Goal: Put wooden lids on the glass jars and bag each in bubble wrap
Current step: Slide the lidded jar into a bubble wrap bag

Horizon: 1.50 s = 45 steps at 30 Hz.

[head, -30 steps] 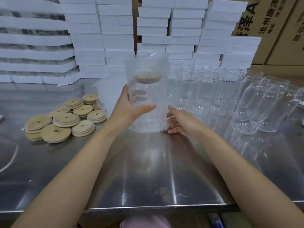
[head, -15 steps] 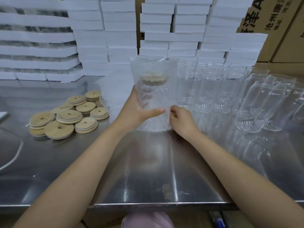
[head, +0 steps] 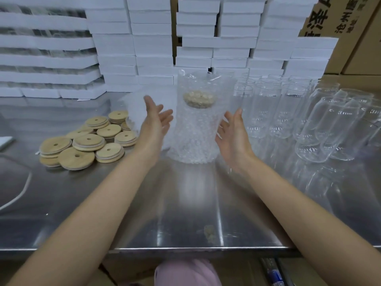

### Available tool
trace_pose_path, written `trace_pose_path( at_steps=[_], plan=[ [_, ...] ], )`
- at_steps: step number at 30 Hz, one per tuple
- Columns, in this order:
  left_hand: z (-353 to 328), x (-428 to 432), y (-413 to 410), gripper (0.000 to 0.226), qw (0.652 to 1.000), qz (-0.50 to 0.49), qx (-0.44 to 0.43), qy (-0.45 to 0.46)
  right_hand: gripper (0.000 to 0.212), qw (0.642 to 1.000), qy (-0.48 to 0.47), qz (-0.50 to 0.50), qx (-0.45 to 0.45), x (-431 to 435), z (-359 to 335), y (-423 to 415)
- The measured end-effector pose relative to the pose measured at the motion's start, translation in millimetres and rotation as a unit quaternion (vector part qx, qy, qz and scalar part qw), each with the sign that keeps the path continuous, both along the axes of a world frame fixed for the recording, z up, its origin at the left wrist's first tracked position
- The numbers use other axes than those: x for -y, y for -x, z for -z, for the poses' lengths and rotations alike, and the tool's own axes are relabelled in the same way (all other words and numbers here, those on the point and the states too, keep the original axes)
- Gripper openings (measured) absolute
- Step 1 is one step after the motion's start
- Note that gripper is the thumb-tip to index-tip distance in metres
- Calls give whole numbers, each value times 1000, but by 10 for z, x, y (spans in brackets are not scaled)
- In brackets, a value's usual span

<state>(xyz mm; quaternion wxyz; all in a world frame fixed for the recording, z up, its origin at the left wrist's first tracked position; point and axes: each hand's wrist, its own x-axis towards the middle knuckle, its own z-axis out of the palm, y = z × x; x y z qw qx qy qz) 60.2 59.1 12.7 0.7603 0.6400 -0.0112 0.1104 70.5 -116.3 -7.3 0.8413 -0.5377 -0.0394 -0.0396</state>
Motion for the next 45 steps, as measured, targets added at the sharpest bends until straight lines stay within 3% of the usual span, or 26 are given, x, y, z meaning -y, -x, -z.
trace_pose_path(
  at_steps=[2,5,8,10,12,18,24,26,28,30,32,35,38,43,45],
  plan=[
    [105,165,-12,72,997,16,-70,39,64,999,35,-16,-13,-57,95,-6],
    [272,295,8,76,985,27,-131,-106,65,993,107,-30,-45,-97,232,-31],
    [293,270,-5,78,984,-25,-97,-148,63,986,167,6,-13,-74,269,-67],
    [258,226,9,70,991,-86,-9,-102,58,987,151,46,26,-51,239,-73],
    [236,248,63,65,996,-64,58,-32,55,992,104,39,52,-53,209,-59],
    [318,449,97,73,997,48,-57,9,70,992,114,-25,51,-137,262,4],
    [319,376,42,72,997,29,-36,55,76,992,119,-16,36,-92,282,-79],
    [337,414,81,77,996,72,-42,35,82,987,155,-44,20,-123,311,-68],
    [340,425,129,90,997,67,-30,1,76,983,175,-45,25,-145,349,-66],
    [325,388,174,107,993,35,70,-86,74,981,184,-2,65,-122,326,-40],
    [310,360,175,114,965,25,157,-210,64,975,192,33,111,-111,259,15],
    [297,378,144,112,938,-1,190,-289,63,968,195,38,150,-116,220,65],
    [235,388,132,109,951,-22,193,-240,82,966,183,28,181,-111,214,94],
    [13,205,135,91,958,-99,216,-157,40,942,215,80,246,-199,276,149],
    [-187,33,86,81,962,-138,221,-78,34,913,298,79,267,-191,328,142]
  ],
)
